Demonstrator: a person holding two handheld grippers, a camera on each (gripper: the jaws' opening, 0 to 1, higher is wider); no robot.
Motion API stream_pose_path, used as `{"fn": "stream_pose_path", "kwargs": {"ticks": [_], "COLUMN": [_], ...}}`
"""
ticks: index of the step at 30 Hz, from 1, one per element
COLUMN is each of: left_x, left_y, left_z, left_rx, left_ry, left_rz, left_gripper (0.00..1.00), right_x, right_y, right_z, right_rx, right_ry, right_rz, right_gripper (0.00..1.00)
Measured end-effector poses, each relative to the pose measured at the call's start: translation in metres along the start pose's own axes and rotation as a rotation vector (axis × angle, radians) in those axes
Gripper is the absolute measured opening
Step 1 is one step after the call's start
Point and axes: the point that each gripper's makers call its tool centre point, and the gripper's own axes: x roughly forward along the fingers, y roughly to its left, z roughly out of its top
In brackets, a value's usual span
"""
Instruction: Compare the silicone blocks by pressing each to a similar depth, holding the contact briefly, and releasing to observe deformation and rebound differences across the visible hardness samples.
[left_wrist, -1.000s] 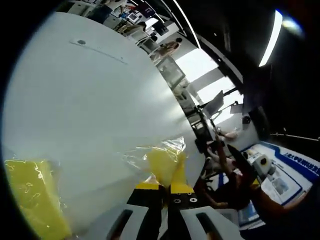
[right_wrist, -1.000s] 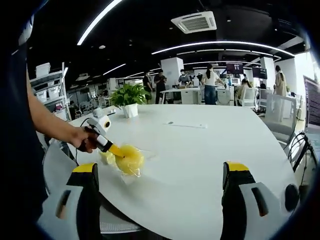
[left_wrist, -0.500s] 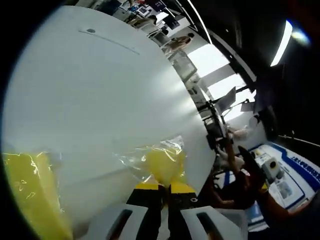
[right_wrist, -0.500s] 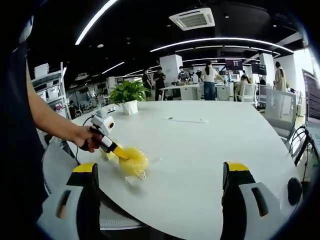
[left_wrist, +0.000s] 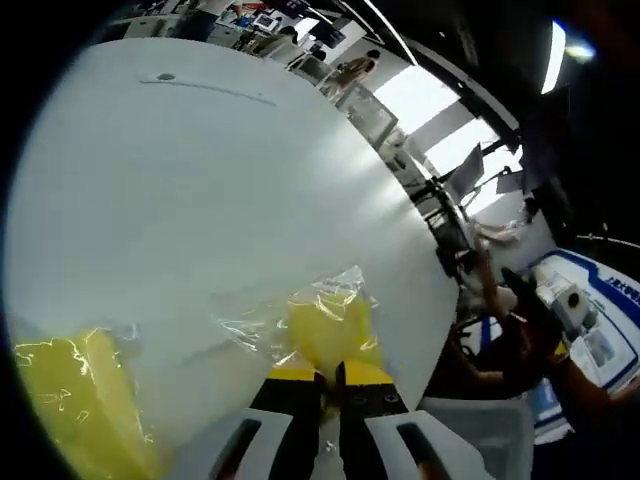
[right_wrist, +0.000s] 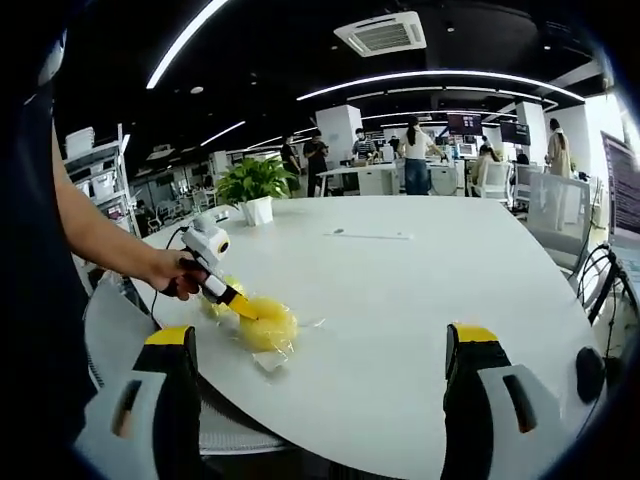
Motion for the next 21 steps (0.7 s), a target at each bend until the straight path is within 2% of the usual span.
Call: {"fn": "stream_pose_path", "kwargs": {"ticks": [9,15,18,20,21], "left_x": [0.002,0.001,-0.003,-0.008,-0.013], "left_y": [0.008,0.01,0.012,0.016,0.012], "left_z": [-0.001,-0.001,0.003,0.004,0.01], "left_rx": [0.05,0.056,0.133,0.223,0.263], "left_ry": [0.015,-0.017,-0.05,-0.066,-0.11], "left_rz": [0.043,0.068,0.103,0.129,0.114], "left_gripper": [0.06,0.12,0.19,0.29,0.35], "right_x": [0.001,0.002,0.003,0.004,0.005], "right_y": [0.0,0.003,0.002,0.002,0.002], "right_z": [0.0,0.001,0.001,0.0,0.0], "right_rx": [0.0,0.002,0.003,0.008,0.008], "right_ry": [0.001,-0.002,-0.001,0.002,0.005], "right_rz": [0.003,0.008,0.004,0.006,0.008], "right_gripper": [0.97,0.97,0.97,0.97,0.97]}}
